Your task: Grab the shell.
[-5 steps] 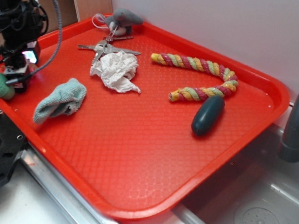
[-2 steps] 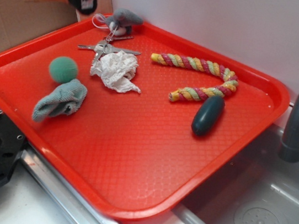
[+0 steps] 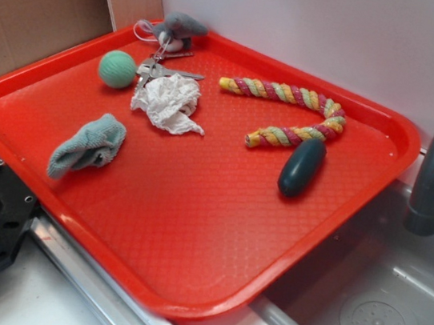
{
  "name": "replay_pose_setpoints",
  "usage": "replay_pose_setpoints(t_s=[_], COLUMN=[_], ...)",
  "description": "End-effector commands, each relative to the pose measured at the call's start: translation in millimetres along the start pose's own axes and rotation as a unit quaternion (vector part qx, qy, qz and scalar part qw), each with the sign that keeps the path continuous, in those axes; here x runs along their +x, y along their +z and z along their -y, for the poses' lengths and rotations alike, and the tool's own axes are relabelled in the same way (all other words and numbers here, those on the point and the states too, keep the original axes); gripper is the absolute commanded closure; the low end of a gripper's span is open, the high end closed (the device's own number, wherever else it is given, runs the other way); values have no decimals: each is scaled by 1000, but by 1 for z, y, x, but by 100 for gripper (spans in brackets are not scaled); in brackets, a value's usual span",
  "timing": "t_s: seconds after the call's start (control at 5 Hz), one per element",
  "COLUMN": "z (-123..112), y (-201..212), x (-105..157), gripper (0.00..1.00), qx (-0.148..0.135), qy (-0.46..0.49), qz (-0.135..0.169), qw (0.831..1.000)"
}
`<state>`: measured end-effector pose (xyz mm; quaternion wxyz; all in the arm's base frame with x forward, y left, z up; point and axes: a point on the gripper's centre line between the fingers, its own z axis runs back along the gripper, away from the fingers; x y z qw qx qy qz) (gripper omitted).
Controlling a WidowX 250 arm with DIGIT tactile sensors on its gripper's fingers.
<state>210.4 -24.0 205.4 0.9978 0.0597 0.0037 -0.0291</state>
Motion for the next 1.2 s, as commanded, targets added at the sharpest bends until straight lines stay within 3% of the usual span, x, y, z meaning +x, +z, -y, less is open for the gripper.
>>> replay_pose_setpoints(t_s=[0.0, 0.2, 0.4, 0.6, 0.8, 1.0], z=[6, -3, -4, -9, -7, -8], y=[24, 23, 25, 16, 8, 2], x=[2, -4, -7, -4, -2, -1], gripper=[100, 100, 100, 100, 100, 100], qx=[-45, -35, -27, -42, -61, -56], qy=[98, 197, 192, 201, 247, 243], qz=[75, 63, 109, 104, 77, 71], qw=[991, 978, 975, 973, 964, 966])
